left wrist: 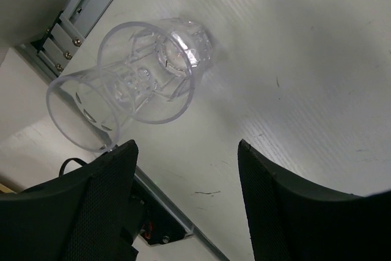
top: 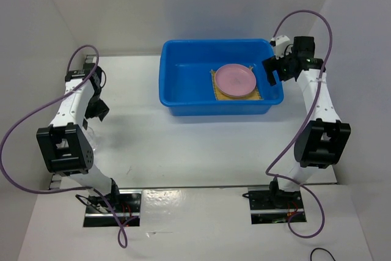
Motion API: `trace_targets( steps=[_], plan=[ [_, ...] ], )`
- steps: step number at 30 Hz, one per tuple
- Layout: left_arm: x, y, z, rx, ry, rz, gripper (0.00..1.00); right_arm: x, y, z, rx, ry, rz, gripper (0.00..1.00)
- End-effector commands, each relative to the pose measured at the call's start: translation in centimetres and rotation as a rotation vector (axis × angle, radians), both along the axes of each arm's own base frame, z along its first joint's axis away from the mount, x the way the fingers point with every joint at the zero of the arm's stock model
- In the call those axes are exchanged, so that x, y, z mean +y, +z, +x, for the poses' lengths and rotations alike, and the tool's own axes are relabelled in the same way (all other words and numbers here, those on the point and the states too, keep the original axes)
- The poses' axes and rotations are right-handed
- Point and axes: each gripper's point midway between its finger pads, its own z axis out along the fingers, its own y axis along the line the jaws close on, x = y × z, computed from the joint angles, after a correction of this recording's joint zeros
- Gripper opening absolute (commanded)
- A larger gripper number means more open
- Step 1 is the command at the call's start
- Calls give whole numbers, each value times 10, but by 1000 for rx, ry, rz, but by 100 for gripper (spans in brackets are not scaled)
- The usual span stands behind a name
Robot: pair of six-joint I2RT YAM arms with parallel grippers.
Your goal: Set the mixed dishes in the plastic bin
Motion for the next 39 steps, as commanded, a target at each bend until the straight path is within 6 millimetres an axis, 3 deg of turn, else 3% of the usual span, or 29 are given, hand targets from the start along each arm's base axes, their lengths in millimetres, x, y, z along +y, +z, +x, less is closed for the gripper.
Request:
trace_targets(
  steps=[1,2,7,12,17,18,20,21,22,23,28,29,32,33,36,37,39],
  plan=[
    [4,11,-21,-22,46,27,73,11,65,4,-170,25,82,98],
    [3,5,-28,1,46,24,73,13,65,4,-169,25,98,98],
    [4,-8,-27,18,46,13,73,19,46,-7,-122,25,133,98],
    [3,-36,-25,61,21,-25,73,18,46,-7,-123,32,125,98],
    [4,-52,-23,87,20,-38,71,14,49,-8,-125,66,68,98],
    [7,-52,-24,87,29,-39,58,12,56,-4,-150,60,57,98],
    [8,-58,-21,93,17,-54,42,11,79,3,-213,56,55,98],
    [11,-58,-22,97,19,-55,33,11,79,7,-215,56,54,98],
    [15,-57,-19,89,28,-54,7,13,84,7,-226,65,60,98],
    [16,-56,-14,90,16,-53,0,17,89,9,-238,75,59,98],
    [38,-14,23,18,11,22,0,18,81,9,-222,63,57,98],
    [45,15,41,-53,14,50,0,18,81,9,-222,63,57,98],
    [52,48,74,-149,-11,71,0,19,78,6,-218,50,73,98],
    [58,66,94,-201,-20,87,0,19,76,7,-216,45,80,98],
    [49,81,124,-251,-62,48,0,20,80,4,-232,40,85,98],
    [43,106,139,-330,-93,54,0,20,80,2,-236,40,85,98],
    [15,122,162,-424,-166,-12,0,17,78,-2,-233,26,74,98]
  ],
)
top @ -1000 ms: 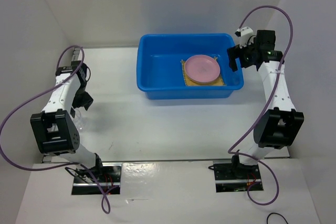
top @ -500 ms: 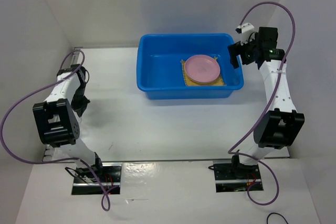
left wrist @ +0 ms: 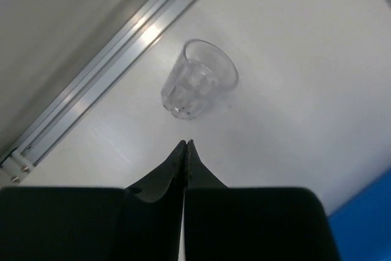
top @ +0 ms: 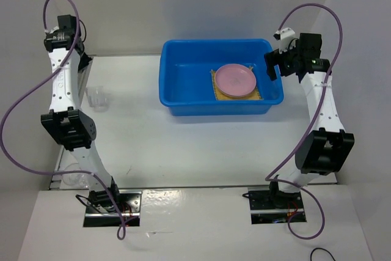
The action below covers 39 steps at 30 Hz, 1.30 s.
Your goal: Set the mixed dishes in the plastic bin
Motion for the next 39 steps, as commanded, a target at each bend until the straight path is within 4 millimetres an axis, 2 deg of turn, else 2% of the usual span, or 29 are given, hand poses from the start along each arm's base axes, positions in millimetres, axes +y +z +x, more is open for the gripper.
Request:
trace_targets(
  steps=[1,2,4,5,9,10,13,15,16,18,19,20,23,24,27,28,29,30,31,32,33,34,35,36,37,38,39],
  plan=[
    [-46,16,26,-59,-170,-72,0,2,25,-3,-93,-13,-6,98],
    [-67,31,40,-113,-227,-77,0,0,24,-5,-90,-22,-12,98],
    [-87,42,53,-146,-272,-72,0,0,23,-8,-89,-22,-11,98],
    [-94,49,65,-177,-290,-67,0,1,22,-12,-87,-22,-11,98],
    [-100,22,65,-96,-277,-79,0,-3,17,-16,-77,-33,-11,98],
    [-98,6,65,-50,-268,-77,0,-3,22,-18,-87,-33,-12,98],
    [-88,-12,66,-10,-250,-96,3,-7,14,-22,-71,-42,-10,98],
    [-84,-21,67,-3,-228,-135,13,-6,3,-25,-43,-47,0,98],
    [-78,-26,68,2,-221,-162,29,-4,7,-26,-53,-38,5,98],
    [-73,-36,69,13,-215,-199,42,-5,3,-28,-45,-36,14,98],
    [-66,-33,69,-5,-197,-213,57,-2,-1,-28,-37,-23,25,98],
    [-69,-33,70,-7,-205,-226,66,0,-1,-29,-37,-14,31,98],
    [-68,-11,63,-48,-231,-218,94,14,-7,-35,-9,60,68,98],
    [-68,-6,58,-51,-232,-218,97,22,-10,-39,5,101,66,98],
    [-68,1,26,-18,-223,-215,99,48,-16,-42,21,188,57,98],
    [-71,15,10,-30,-222,-195,99,54,-21,-44,29,214,45,98],
    [-72,-9,-8,64,-207,-190,99,65,-25,-46,36,251,37,98],
    [-72,-16,-22,98,-188,-188,98,71,-30,-45,46,271,32,98],
    [-77,-8,-40,69,-143,-209,93,78,-37,-46,68,293,28,98],
    [-78,-14,-53,87,-109,-220,90,88,-42,-45,79,325,13,98],
    [-82,-40,-75,165,-70,-251,88,95,-43,-44,88,352,3,98],
    [-88,-34,-89,125,-17,-281,86,103,-49,-43,114,396,-18,98],
    [-96,-46,-109,158,2,-297,86,119,-52,-44,123,447,-30,98],
    [-98,-52,-118,170,29,-310,85,128,-48,-40,114,477,-42,98],
    [-101,-59,-126,173,76,-328,85,132,-58,-37,137,501,-66,98],
    [-103,-66,-134,189,105,-340,85,137,-59,-33,135,516,-84,98],
    [-107,-69,-143,188,115,-361,85,146,-54,-29,123,542,-94,98]
  ],
)
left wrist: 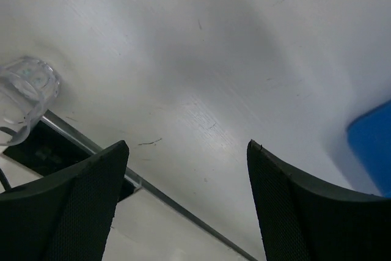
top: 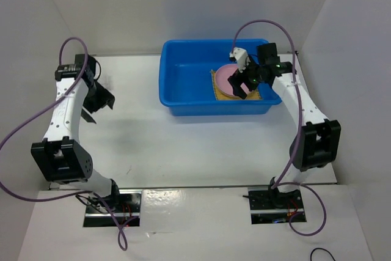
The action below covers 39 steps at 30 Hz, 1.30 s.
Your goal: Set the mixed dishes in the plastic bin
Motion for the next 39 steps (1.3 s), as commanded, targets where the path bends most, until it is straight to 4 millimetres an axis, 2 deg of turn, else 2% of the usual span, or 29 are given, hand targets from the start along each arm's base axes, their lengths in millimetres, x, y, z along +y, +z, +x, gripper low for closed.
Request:
trace_targets(
  steps=[1,4,6,8,9,11,12,13,14,16,18,19,20,21,23,24,25,34,35,36,39],
  plan=[
    [-10,-27,-28,54,154,-46,85,19,3,15,-30,115,-56,98],
    [-20,-30,-48,40,212,-90,85,33,1,22,-55,163,-106,98],
    [-25,-30,-62,21,230,-105,85,33,5,28,-81,188,-125,98],
    [-28,-28,-73,-2,227,-115,85,34,-4,33,-67,196,-132,98],
    [-32,-36,-83,22,226,-126,85,35,-3,38,-76,195,-131,98],
    [-35,-35,-95,-12,245,-139,85,37,-5,40,-71,201,-124,98],
    [-37,-42,-104,3,247,-139,85,43,-11,39,-57,218,-118,98],
    [-33,-42,-107,-7,270,-132,85,44,-6,42,-71,217,-116,98],
    [-29,-38,-109,-37,285,-121,85,44,-13,41,-48,219,-119,98],
    [-14,-40,-114,-35,329,-68,85,56,-16,37,-35,239,-115,98],
    [-4,-33,-112,-61,371,-31,85,59,-22,35,-17,245,-128,98],
    [7,-32,-112,-59,396,11,85,57,-17,38,-32,234,-138,98],
    [12,-29,-112,-70,419,31,85,59,-23,35,-11,240,-150,98],
    [19,-27,-110,-67,433,54,85,59,-21,34,-6,241,-151,98],
    [38,-27,-116,-57,501,123,85,57,-24,33,8,235,-162,98],
    [43,-33,-123,-32,521,141,85,59,-25,30,15,239,-174,98],
    [51,-35,-130,-18,563,155,85,58,-20,33,0,233,-178,98],
    [66,-37,-150,11,619,148,85,59,-15,48,-14,224,-244,98],
    [69,-35,-154,1,646,150,85,59,-19,49,-6,225,-246,98],
    [72,-35,-156,2,664,150,85,58,-14,52,-26,228,-257,98],
    [83,-39,-165,38,735,146,86,56,-16,54,-30,245,-283,98]
  ],
)
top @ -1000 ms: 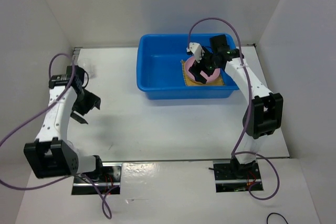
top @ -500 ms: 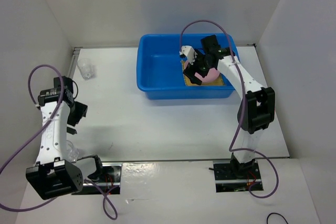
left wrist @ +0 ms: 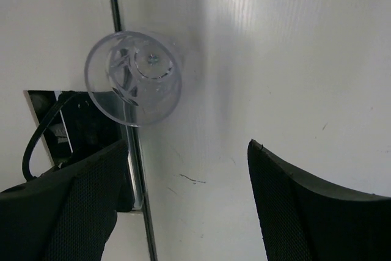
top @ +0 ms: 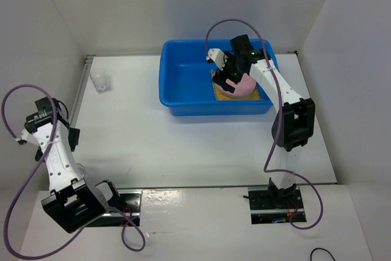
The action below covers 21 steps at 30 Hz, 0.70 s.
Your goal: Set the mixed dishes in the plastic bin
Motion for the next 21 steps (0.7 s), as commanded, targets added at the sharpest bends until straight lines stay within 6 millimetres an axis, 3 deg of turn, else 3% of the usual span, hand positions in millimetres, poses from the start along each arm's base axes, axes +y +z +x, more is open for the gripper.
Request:
trace_targets(
  steps=[1,7,12,21],
  plan=[
    [9,-4,-12,38,57,-9,86,-1,10,3,-33,33,-52,98],
    [15,-28,-21,126,125,-125,86,-7,4,8,-45,37,-101,98],
    [18,-35,-25,152,154,-160,86,-6,2,13,-59,45,-103,98],
    [18,-51,-23,216,148,-251,87,-20,-2,19,-38,-18,-68,98]
  ],
)
